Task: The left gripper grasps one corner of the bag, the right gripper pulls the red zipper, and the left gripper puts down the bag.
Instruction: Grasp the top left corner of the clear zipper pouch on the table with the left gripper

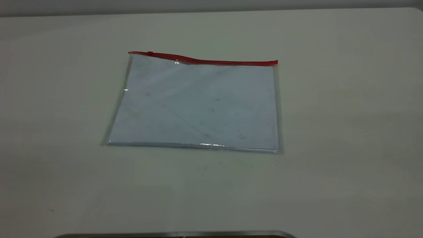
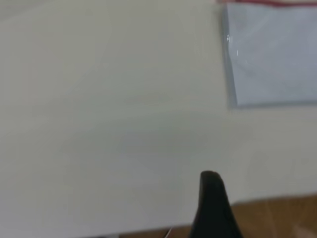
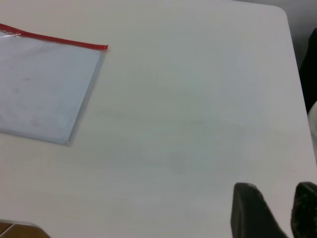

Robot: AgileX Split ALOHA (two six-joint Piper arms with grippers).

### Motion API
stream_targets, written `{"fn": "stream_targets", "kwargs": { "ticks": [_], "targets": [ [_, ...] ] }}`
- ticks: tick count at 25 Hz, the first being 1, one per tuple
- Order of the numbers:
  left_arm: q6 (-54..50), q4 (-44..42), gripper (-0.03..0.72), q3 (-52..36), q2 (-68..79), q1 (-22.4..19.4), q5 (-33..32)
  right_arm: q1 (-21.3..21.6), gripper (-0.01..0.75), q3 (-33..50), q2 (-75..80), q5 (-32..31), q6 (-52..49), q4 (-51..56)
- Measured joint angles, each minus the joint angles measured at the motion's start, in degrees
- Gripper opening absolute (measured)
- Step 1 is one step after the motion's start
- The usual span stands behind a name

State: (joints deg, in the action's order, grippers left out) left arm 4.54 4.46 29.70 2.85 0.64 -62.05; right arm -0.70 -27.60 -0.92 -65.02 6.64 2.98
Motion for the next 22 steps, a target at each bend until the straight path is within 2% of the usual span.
{"fn": "stream_targets", "kwargs": {
  "ticks": [5,13,15,19,22],
  "targets": [
    [-2.21,0.12,0.589,4.69,13.43,0.0,6.5,0.0,0.239,0.0,0.0,0.0,-0.07,0.0],
    [-2.22,4.63,0.589,10.69,41.83,0.0,22.93,0.0,0.251,0.0,0.0,0.0,-0.12,1.44],
    [-2.16,5.71,0.589,12.21,48.41,0.0,26.75,0.0,0.29,0.0,0.0,0.08,-0.12,1.63],
    [-2.04,7.24,0.589,16.06,60.73,0.0,31.01,0.0,0.436,-0.48,1.4,1.82,-1.0,3.74],
    [-0.94,7.62,0.589,19.14,70.34,0.0,33.01,0.0,0.534,-1.94,8.02,6.02,-1.34,5.06]
  ]
}}
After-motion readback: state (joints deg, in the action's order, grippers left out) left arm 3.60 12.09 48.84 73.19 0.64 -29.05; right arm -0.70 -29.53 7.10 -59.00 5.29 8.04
